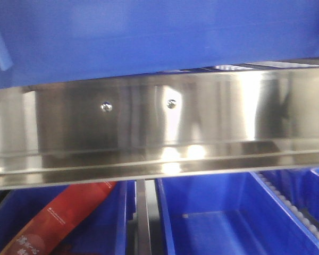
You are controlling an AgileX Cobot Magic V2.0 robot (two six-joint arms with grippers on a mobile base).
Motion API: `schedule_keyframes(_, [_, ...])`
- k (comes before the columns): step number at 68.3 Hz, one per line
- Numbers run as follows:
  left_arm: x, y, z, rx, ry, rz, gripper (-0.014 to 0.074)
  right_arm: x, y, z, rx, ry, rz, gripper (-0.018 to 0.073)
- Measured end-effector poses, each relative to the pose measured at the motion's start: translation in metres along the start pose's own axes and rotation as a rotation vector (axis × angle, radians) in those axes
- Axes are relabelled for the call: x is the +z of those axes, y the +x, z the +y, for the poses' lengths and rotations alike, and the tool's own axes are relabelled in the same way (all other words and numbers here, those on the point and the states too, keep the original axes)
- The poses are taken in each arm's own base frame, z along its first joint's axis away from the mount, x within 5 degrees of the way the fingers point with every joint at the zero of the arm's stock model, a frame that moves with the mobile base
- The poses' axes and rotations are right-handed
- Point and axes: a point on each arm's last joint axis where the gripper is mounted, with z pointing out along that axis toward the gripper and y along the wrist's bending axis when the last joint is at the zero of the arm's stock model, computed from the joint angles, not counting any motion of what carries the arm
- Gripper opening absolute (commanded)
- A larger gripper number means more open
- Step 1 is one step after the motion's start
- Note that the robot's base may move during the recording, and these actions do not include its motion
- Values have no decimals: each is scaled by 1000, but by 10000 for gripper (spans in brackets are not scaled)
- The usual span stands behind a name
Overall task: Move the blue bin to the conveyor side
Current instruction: 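Hold the blue bin in both grippers while driving away from the shelves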
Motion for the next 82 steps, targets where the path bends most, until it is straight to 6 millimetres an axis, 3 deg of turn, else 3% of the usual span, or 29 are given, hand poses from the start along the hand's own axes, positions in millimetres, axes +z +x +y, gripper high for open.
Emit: schedule_keyframes(82, [-1,1,1,2,-6,3,-9,-1,-1,0,-1,-3,-11,-76])
